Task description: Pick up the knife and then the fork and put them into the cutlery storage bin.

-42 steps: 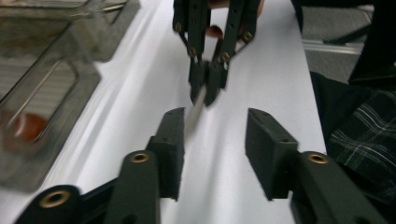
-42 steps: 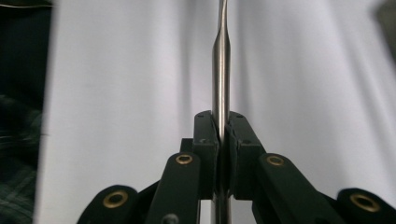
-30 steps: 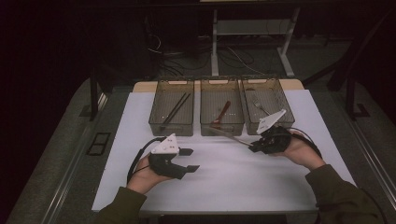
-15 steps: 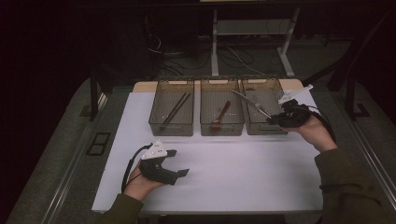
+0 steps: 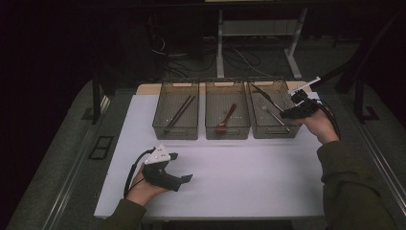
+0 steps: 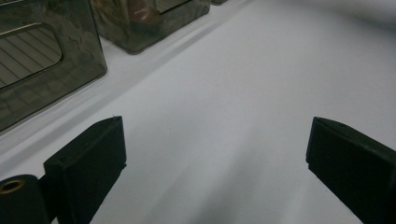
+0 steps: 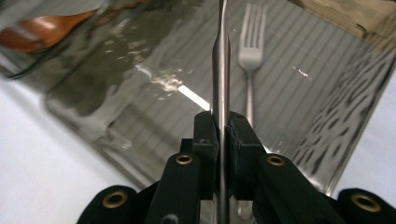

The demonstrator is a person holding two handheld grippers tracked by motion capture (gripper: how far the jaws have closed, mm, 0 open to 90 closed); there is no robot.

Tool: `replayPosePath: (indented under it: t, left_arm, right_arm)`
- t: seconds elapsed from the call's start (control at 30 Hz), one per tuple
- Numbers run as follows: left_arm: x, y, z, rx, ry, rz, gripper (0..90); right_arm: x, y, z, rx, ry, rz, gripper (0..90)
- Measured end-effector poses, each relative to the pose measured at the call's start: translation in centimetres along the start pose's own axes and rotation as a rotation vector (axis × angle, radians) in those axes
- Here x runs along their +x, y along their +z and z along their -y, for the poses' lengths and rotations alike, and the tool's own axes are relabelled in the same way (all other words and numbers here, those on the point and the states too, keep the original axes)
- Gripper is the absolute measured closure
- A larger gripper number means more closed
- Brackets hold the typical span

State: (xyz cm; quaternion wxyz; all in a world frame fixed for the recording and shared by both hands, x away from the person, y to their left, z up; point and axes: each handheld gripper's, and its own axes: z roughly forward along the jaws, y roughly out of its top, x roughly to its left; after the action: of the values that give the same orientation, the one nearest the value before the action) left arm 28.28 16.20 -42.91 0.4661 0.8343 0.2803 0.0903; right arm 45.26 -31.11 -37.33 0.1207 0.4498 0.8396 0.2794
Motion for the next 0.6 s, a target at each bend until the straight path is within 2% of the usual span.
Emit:
replayPosePath:
  t: [0.2, 0.33, 0.43, 0.5, 0.57, 0.6]
  left_arm:
    - [-0.1, 0.1, 0.0, 0.006, 0.005, 0.009, 0.4]
    - [-0.1, 0.2, 0.1, 0.014, 0.005, 0.019, 0.3]
    - [0.0, 0.2, 0.1, 0.02, 0.005, 0.022, 0.3]
    - [-0.1, 0.2, 0.1, 0.02, 0.005, 0.023, 0.4]
    - [-0.1, 0.2, 0.1, 0.019, 0.006, 0.023, 0.4]
    - [-0.1, 0.1, 0.1, 0.018, 0.005, 0.022, 0.4]
  right_arm:
    - [-0.5, 1.7, -0.7, 0.042, 0.032, 0.001, 82.3]
    - [-0.7, 2.8, -0.8, 0.07, 0.042, -0.005, 82.2]
    - [-0.7, 3.5, -0.8, 0.118, 0.04, 0.008, 82.2]
    - [-0.5, 3.6, -0.9, 0.122, 0.044, 0.001, 81.9]
    - [-0.4, 3.8, -0.9, 0.142, 0.034, 0.002, 80.3]
    - [-0.4, 3.8, -0.9, 0.136, 0.03, 0.003, 75.6]
